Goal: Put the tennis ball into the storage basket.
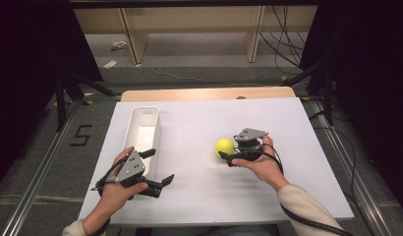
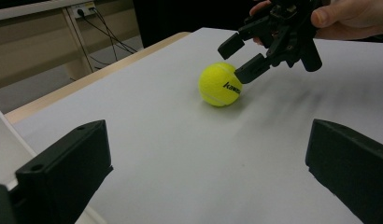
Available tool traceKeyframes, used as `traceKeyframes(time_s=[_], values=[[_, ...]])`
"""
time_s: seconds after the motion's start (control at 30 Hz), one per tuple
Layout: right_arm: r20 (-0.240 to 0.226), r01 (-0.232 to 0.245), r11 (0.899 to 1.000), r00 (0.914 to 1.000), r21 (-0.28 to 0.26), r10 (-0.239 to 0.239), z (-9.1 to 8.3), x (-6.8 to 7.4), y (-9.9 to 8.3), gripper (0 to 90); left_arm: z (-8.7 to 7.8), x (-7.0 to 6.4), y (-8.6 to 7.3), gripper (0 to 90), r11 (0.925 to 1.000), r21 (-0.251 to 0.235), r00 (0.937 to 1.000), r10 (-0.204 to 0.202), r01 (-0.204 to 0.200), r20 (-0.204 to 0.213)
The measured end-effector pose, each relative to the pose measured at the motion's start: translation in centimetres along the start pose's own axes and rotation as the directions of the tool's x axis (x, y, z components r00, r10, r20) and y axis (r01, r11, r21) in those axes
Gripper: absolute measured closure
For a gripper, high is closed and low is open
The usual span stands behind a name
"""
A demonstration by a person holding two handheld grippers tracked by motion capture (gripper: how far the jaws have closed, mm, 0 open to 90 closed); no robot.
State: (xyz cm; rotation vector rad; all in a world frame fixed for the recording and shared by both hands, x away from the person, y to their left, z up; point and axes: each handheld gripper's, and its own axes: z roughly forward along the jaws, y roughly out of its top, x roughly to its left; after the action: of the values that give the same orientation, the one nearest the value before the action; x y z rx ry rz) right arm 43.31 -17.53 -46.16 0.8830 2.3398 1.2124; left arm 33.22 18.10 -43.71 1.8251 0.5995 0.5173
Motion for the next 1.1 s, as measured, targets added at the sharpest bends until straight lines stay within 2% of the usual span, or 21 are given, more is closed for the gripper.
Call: traceKeyframes(time_s=[0.5, 0.93, 1.1], values=[[0.007, -0.004, 0.999, 1.0, 0.054, 0.003, 2.5, -0.2, -0.1, 15.4, 0.0, 0.0, 0.0, 0.0, 1.0, -0.001, 1.0, 0.003, -0.003, 0.005], [0.009, -0.007, 0.996, 0.9999, 0.094, 0.006, 3.8, -0.2, -0.4, 15.4, 0.0, -0.1, 0.0, 0.0, 1.0, 0.003, 0.9999, 0.008, -0.008, 0.008], [0.016, -0.008, 0.994, 0.9998, 0.108, 0.007, 4.1, -0.3, -0.5, 18.2, 0.0, -0.1, 0.0, 0.0, 0.9999, 0.007, 0.9999, 0.014, -0.014, 0.009]])
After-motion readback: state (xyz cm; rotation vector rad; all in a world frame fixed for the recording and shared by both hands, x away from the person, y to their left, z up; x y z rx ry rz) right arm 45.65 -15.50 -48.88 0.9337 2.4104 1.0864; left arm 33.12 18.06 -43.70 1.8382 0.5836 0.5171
